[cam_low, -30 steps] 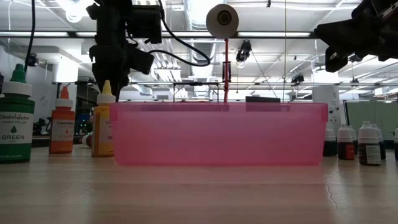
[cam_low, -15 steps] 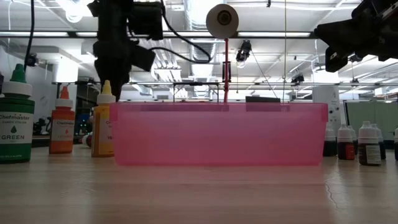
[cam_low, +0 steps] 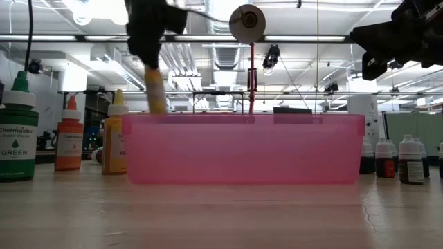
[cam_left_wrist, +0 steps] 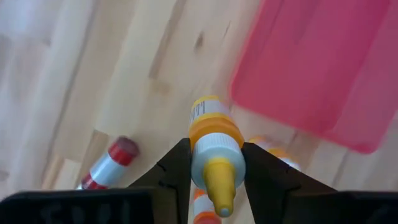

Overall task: Pick & Place food coloring
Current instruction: Put the top large yellow food coloring bottle into the red bin

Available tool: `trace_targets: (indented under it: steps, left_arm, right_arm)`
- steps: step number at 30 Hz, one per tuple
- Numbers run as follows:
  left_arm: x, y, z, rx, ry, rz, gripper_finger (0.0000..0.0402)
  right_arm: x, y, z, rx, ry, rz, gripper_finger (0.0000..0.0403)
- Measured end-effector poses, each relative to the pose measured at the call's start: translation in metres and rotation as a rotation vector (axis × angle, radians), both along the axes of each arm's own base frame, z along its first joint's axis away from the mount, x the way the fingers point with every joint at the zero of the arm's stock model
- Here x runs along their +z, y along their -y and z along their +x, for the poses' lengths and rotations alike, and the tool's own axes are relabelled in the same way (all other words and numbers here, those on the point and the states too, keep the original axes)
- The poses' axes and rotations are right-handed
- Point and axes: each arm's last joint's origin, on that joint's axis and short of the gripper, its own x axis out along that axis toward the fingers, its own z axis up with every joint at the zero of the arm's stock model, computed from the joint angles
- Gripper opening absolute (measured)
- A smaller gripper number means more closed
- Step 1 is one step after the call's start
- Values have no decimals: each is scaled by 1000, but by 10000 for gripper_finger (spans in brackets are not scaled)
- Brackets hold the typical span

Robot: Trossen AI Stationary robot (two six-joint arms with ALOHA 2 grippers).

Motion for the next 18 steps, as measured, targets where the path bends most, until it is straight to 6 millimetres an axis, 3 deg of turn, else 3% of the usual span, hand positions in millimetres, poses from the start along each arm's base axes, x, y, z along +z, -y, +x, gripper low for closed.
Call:
trace_targets:
  steps: [7, 18]
  left_arm:
    - [37, 0, 2, 24, 128, 8, 93]
    - [42, 5, 8, 37, 180, -37, 93]
  right_arm:
    - [0, 0, 0, 0, 0, 0, 29]
    - [0, 0, 0, 0, 0, 0, 29]
